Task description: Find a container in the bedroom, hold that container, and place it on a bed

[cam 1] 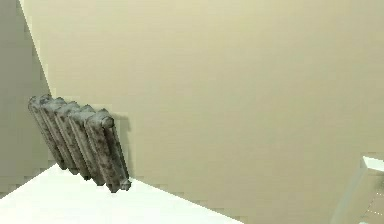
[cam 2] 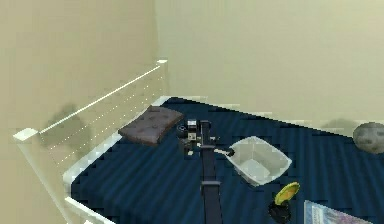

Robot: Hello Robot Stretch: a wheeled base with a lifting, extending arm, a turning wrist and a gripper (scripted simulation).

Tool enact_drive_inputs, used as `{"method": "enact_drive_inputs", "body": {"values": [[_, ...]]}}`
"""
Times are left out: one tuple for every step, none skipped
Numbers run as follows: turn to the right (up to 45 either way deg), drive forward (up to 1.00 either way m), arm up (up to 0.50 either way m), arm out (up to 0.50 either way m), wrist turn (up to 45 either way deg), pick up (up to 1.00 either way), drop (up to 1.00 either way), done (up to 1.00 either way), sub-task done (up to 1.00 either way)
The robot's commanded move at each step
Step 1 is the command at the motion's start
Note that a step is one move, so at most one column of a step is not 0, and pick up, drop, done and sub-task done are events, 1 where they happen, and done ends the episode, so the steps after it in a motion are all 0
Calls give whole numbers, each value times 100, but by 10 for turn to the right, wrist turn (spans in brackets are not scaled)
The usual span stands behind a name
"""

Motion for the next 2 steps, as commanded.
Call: {"method": "enact_drive_inputs", "body": {"values": [[0,0,0,0,0,0,100,0,0],[0,0,10,0,0,0,0,0,0]]}}
